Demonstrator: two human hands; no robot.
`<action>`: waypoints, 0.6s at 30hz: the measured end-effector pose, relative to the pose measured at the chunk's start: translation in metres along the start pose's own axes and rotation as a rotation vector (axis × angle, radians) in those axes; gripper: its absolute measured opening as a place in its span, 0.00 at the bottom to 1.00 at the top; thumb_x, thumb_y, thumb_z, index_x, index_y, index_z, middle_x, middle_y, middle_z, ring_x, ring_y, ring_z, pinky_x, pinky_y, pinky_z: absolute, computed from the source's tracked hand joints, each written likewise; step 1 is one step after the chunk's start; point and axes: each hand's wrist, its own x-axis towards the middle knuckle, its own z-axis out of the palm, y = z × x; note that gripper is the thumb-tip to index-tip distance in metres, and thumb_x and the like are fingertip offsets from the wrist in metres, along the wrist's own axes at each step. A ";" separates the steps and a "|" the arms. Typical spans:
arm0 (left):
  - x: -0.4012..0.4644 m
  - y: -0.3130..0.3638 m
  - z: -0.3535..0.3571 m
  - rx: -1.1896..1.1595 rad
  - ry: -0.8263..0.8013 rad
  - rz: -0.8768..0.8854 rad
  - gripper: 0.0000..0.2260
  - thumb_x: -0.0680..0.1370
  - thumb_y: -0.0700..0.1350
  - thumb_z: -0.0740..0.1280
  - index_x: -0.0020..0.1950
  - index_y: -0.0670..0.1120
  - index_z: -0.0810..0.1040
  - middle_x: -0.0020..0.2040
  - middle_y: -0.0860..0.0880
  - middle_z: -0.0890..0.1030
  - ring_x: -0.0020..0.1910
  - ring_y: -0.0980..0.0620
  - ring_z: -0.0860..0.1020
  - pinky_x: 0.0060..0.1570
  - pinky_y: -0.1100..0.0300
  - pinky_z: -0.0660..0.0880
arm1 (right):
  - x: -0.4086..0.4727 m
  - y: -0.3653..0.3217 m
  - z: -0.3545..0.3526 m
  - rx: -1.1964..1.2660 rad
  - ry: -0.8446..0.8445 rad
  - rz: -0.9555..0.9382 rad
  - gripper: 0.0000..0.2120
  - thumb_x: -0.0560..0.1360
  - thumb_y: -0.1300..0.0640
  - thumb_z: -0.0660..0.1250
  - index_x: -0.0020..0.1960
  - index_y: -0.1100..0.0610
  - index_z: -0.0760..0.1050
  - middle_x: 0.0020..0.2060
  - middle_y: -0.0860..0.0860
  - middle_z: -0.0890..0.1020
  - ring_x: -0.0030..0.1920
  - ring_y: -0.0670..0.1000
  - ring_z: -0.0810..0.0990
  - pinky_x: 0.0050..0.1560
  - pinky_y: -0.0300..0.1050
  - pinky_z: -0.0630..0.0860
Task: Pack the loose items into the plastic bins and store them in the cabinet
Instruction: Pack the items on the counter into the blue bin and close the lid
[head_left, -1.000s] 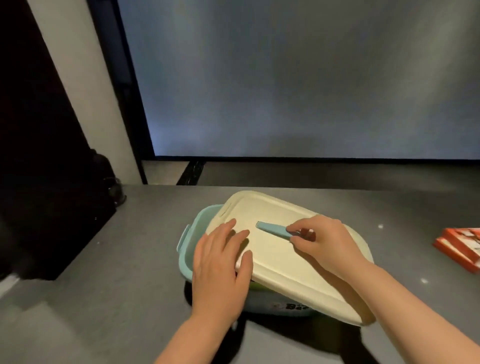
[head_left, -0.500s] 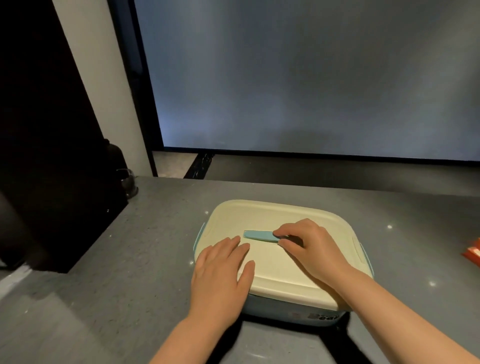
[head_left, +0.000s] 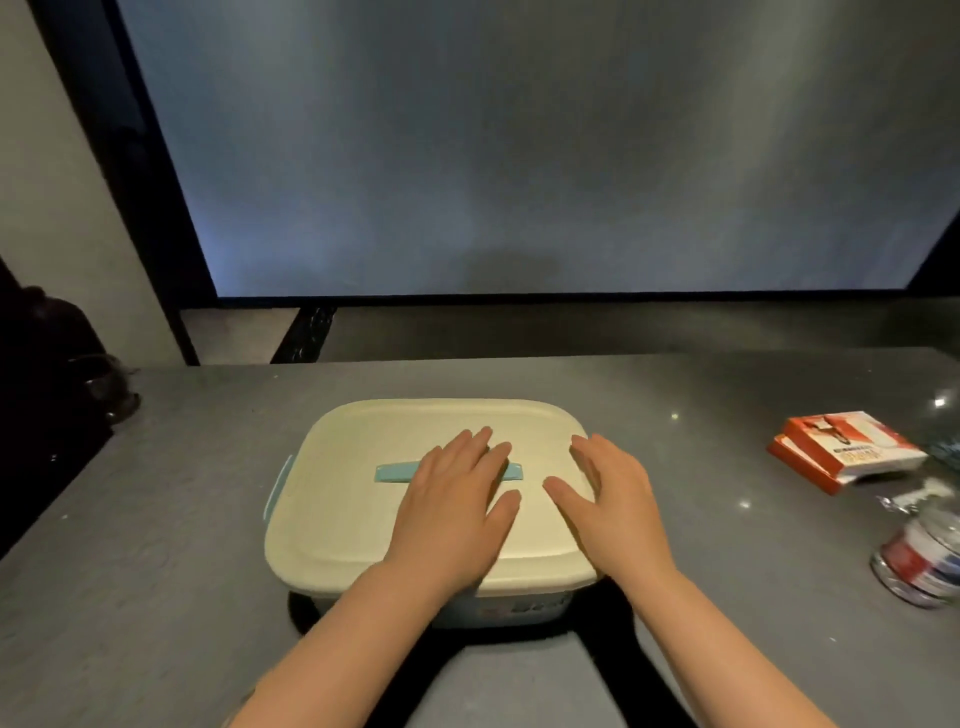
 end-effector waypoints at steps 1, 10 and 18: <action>0.006 0.005 0.004 0.007 -0.018 0.024 0.22 0.80 0.58 0.52 0.74 0.58 0.57 0.77 0.56 0.54 0.76 0.53 0.52 0.73 0.55 0.45 | -0.003 0.004 -0.001 0.124 0.002 0.125 0.33 0.72 0.45 0.70 0.73 0.52 0.64 0.70 0.48 0.69 0.71 0.51 0.65 0.70 0.50 0.64; 0.014 0.004 0.018 0.047 -0.081 0.049 0.22 0.80 0.60 0.49 0.74 0.59 0.58 0.76 0.55 0.57 0.75 0.53 0.54 0.73 0.54 0.48 | -0.013 0.012 0.006 0.436 0.105 0.334 0.19 0.64 0.47 0.76 0.53 0.45 0.77 0.44 0.40 0.83 0.45 0.42 0.82 0.46 0.42 0.79; 0.015 0.005 0.019 0.049 -0.060 0.050 0.21 0.80 0.58 0.50 0.73 0.58 0.59 0.76 0.55 0.58 0.75 0.52 0.54 0.73 0.54 0.48 | -0.013 -0.002 -0.006 0.114 0.113 0.189 0.20 0.69 0.45 0.72 0.58 0.50 0.79 0.42 0.46 0.85 0.44 0.50 0.81 0.44 0.48 0.79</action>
